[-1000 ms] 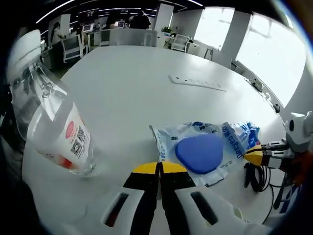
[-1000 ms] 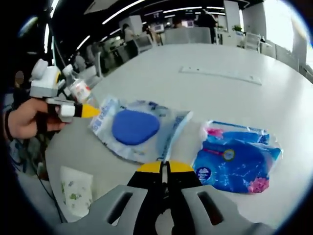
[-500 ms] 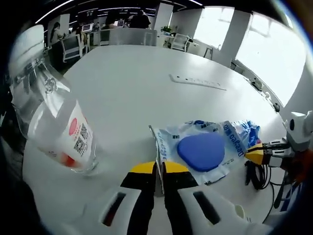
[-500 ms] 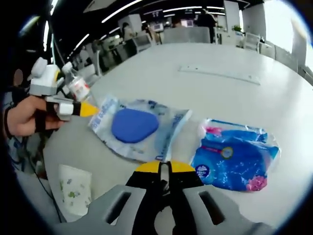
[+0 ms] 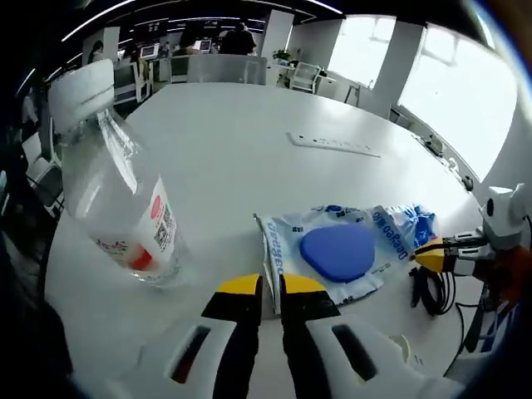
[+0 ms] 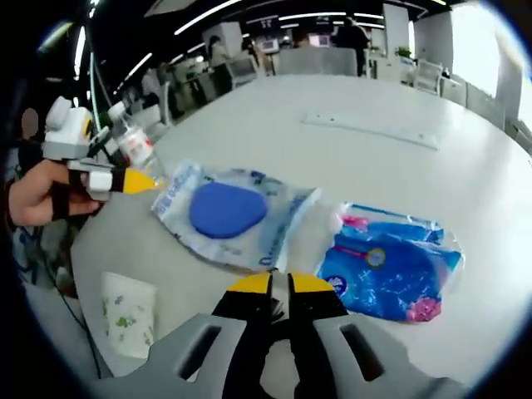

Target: Arrange the tabletop items into an orderly group along one side of the table until the central work area is clear of visible clutter.

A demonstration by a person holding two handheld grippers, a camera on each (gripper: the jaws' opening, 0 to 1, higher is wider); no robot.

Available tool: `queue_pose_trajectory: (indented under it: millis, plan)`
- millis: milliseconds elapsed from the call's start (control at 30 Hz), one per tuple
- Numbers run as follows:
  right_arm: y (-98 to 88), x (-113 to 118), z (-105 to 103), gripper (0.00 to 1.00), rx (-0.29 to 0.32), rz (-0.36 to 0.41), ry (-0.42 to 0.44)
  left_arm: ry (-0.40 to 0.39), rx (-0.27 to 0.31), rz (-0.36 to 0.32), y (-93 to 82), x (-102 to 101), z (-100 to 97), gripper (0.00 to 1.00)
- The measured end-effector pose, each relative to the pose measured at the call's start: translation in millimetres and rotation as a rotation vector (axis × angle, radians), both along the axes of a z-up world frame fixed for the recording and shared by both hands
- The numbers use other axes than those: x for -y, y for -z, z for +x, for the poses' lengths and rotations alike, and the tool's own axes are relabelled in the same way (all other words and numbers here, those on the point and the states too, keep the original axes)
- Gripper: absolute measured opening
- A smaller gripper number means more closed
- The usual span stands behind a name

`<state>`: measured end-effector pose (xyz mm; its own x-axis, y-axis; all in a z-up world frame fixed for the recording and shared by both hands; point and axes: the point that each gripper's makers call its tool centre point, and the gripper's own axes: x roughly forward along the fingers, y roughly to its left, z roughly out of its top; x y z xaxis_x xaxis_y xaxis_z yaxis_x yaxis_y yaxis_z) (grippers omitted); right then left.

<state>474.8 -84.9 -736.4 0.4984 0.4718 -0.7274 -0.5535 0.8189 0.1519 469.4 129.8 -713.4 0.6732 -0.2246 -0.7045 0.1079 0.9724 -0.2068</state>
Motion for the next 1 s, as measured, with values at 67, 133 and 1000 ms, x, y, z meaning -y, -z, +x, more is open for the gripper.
queue_pose_trajectory:
  millis: [67,133,1000]
  plan:
    - [-3.3,1.6,-0.7,0.07,0.004,0.002,0.005,-0.002,0.001,0.001,-1.1,-2.8,-3.5,0.05]
    - [-6.0,3.5,-0.9,0.07,0.007,0.007,0.014,-0.003,0.002,0.002,-2.5,-5.0,-6.2,0.05]
    - [-11.5,15.3,-61.2,0.1,0.02,0.006,-0.01,0.016,0.036,-0.017,-20.1,-11.7,-70.7,0.07]
